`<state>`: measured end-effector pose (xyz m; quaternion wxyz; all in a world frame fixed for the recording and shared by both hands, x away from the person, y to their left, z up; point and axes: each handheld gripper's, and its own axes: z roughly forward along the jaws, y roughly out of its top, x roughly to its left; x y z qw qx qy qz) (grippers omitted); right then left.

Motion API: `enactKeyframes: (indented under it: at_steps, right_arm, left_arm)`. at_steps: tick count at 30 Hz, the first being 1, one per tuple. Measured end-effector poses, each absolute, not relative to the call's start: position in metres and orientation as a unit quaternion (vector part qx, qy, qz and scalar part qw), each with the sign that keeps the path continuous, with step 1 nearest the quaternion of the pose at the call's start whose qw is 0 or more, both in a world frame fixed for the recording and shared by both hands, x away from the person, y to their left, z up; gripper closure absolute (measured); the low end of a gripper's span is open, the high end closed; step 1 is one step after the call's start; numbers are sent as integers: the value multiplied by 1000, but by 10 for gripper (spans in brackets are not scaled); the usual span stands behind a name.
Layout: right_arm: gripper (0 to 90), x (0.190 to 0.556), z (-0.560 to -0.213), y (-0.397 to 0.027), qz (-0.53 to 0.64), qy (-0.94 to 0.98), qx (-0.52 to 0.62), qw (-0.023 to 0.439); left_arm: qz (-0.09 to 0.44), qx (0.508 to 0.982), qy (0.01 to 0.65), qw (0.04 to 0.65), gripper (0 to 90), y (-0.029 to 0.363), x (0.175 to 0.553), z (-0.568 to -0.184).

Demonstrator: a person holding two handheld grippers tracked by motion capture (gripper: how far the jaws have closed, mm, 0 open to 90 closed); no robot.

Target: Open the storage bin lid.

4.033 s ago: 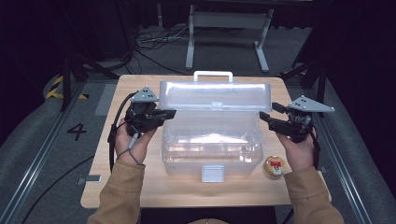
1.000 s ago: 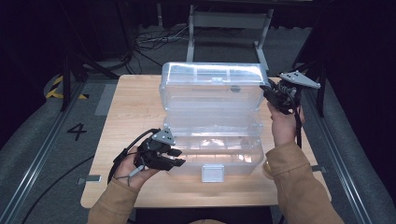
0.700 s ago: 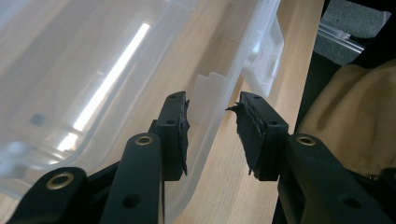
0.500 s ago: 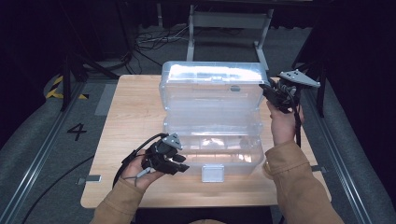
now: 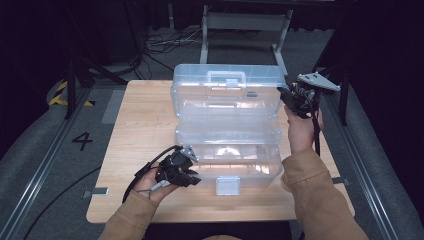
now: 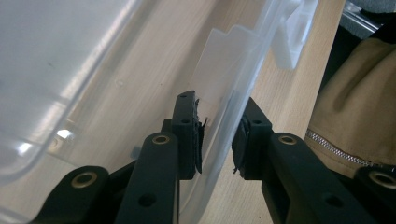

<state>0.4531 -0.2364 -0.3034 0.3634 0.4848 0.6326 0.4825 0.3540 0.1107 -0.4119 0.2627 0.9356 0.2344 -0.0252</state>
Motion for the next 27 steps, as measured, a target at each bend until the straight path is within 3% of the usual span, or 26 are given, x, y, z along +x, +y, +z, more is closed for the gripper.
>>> enactKeyframes:
  at_steps: [27]
  right_arm:
    - [818, 487, -303, -234, 444, 649, 501, 361]
  left_arm:
    - [-7, 932, 238, 273, 733, 116, 350, -416]
